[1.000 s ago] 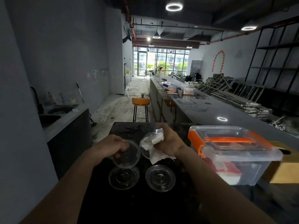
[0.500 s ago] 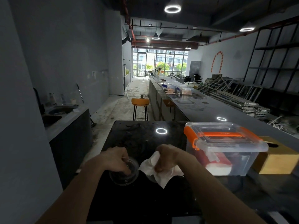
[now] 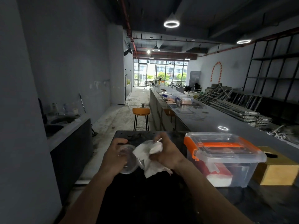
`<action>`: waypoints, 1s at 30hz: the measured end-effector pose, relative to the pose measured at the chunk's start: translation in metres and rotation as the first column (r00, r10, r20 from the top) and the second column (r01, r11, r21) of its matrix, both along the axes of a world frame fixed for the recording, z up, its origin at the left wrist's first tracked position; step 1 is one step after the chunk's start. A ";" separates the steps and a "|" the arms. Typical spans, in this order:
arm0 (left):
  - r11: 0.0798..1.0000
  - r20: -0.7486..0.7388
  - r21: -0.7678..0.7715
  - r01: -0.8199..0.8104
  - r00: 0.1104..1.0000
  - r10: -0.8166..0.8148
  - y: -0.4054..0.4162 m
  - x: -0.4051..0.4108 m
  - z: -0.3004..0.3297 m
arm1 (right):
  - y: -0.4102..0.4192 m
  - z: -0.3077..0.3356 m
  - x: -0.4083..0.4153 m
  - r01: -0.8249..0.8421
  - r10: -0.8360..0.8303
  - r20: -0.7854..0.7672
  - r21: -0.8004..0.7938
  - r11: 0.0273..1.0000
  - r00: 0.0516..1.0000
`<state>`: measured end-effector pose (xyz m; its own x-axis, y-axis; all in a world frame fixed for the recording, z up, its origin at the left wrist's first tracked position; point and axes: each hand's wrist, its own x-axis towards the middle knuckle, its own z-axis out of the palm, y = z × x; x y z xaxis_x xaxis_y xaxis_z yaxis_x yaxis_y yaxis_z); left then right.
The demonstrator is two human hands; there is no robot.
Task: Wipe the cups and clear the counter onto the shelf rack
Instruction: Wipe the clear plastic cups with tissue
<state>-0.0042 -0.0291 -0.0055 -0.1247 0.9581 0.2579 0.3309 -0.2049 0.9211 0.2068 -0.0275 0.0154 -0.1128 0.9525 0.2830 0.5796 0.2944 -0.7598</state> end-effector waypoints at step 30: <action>0.973 0.240 0.110 0.201 0.945 -0.222 -0.001 -0.036 -0.003 | 0.011 -0.006 -0.073 -0.211 0.201 -0.118 -0.088 0.973 0.973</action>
<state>-0.0401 -0.0298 -0.0082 0.0080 0.9460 0.3239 0.0338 -0.3240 0.9454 0.1342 -0.0167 0.0093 -0.2835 0.9358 0.2097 0.4273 0.3190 -0.8459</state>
